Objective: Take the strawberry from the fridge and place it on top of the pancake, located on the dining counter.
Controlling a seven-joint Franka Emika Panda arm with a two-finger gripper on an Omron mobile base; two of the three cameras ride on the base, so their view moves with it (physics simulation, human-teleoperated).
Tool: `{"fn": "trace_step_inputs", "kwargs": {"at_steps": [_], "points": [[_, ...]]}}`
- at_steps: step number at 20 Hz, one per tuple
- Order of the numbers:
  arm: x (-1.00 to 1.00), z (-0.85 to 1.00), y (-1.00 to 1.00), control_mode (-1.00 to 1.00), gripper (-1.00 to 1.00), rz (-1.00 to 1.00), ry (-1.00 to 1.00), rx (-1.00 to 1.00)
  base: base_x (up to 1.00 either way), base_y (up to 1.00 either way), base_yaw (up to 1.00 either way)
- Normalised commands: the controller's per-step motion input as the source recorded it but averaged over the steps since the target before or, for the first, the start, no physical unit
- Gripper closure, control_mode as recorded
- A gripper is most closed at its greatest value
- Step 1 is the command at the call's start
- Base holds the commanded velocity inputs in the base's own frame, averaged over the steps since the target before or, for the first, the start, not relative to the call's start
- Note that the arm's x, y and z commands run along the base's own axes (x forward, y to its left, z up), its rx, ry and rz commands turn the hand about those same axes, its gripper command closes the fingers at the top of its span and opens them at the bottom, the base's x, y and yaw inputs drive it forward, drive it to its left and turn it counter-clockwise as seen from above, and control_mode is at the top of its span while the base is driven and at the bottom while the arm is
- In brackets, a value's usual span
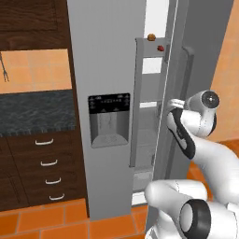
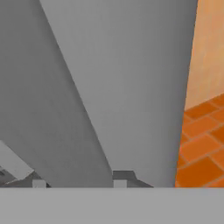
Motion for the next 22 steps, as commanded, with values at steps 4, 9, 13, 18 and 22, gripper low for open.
{"fn": "trace_step_inputs", "kwargs": {"at_steps": [4, 9, 13, 18, 22], "points": [[-0.99, 0.12, -1.0, -1.0, 1.0, -0.1, 0.0, 0.14, 0.0, 0.0, 0.0], [-0.9, 0.18, -1.0, -1.0, 1.0, -0.09, 0.0, 0.13, 0.0, 0.0, 0.0], [-0.69, 0.1, -0.69, -1.0, -1.0, -0.03, -0.01, 0.07, 0.0, 0.0, 0.0], [-0.79, 0.48, 0.09, -1.0, -1.0, -0.04, 0.02, -0.08, 0.0, 0.0, 0.0], [-0.67, 0.47, 0.5, -1.0, -1.0, -0.04, 0.22, -0.25, 0.0, 0.0, 0.0]]}}
